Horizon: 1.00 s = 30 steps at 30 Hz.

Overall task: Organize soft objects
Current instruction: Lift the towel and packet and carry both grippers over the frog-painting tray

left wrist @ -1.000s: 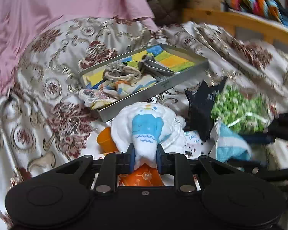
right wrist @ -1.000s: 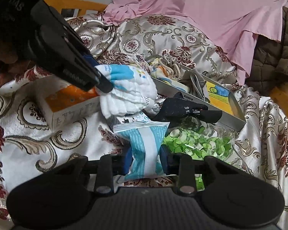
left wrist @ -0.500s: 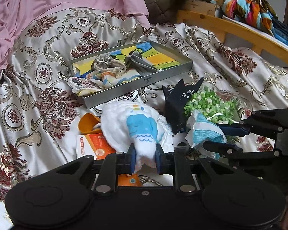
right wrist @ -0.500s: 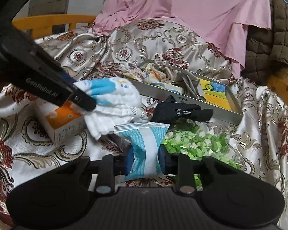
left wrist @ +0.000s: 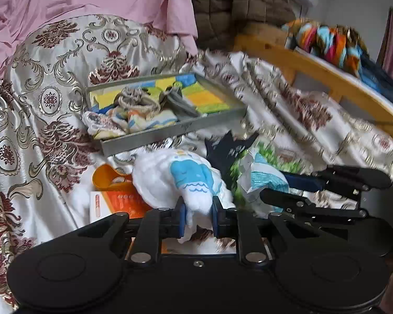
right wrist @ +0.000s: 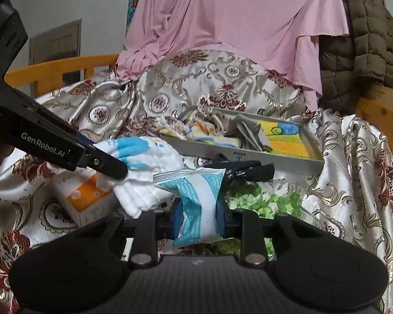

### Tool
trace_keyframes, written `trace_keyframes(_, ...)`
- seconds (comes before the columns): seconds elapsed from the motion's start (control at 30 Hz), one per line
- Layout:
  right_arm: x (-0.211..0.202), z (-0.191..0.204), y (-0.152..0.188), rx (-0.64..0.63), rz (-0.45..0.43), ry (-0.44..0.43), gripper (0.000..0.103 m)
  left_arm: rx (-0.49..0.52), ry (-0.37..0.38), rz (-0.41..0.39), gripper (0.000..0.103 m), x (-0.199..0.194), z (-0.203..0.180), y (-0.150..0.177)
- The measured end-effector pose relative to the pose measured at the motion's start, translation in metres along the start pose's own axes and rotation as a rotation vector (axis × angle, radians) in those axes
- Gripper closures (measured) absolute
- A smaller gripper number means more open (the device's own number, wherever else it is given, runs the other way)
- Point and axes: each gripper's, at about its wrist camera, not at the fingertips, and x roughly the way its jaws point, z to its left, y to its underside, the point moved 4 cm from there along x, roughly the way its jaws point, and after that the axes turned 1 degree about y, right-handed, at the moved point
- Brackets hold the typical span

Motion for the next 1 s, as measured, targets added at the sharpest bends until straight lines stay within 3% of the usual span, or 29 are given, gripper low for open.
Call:
trace_keyframes(0.47,-0.027,-0.037,-0.025,0.133,-0.196,0.074,0.074,-0.002,0.106,-0.193,0.083,-0.016,-0.011,-0.024)
trace_keyframes(0.8,-0.027,-0.067,-0.044,0.185,-0.267,0.139,0.074,-0.035,0.043,-0.305,0.083,0.004,-0.009,-0.055)
trace_keyframes(1.0,-0.015,-0.09,-0.051,0.236,-0.266,0.147,0.074,-0.063,0.009,-0.351,0.083,0.035,-0.001,-0.089)
